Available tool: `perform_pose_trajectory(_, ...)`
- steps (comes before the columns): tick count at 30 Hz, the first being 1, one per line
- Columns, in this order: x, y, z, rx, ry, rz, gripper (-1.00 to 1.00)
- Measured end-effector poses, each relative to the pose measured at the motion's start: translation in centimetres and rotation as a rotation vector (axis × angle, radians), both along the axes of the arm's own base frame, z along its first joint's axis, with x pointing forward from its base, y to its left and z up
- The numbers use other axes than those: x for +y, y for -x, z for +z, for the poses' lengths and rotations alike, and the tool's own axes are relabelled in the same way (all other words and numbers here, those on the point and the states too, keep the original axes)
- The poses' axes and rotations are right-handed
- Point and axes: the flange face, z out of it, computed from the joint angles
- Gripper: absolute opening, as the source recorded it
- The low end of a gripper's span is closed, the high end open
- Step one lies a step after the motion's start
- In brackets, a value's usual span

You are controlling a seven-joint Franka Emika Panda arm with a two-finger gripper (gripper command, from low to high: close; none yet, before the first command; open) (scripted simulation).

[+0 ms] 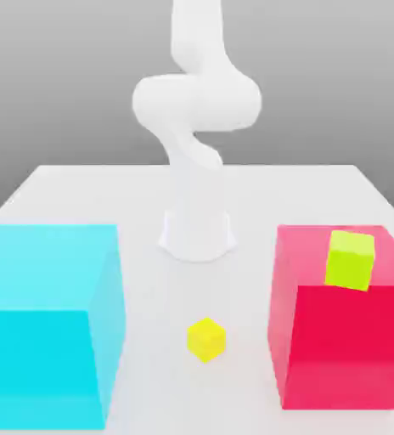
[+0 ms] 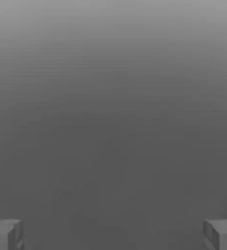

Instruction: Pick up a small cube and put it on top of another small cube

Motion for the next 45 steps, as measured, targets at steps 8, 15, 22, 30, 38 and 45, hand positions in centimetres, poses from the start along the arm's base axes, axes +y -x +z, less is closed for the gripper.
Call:
perform_pose_trajectory(8,0.7,-5.2,-19.9,0.28,0.139,0.212,0.0)
perform_pose_trajectory(15,1.2,-1.7,-37.6,0.538,0.215,0.449,0.0)
perform_pose_trajectory(22,1.4,3.9,-49.6,0.697,0.238,0.616,0.0)
perform_pose_trajectory(30,1.4,4.2,-53.5,0.7,0.237,0.618,-1.0)
perform_pose_trajectory(38,1.4,4.0,-50.8,0.701,0.238,0.618,-1.0)
perform_pose_trajectory(45,1.4,0.5,-44.2,0.623,0.215,0.577,-1.0)
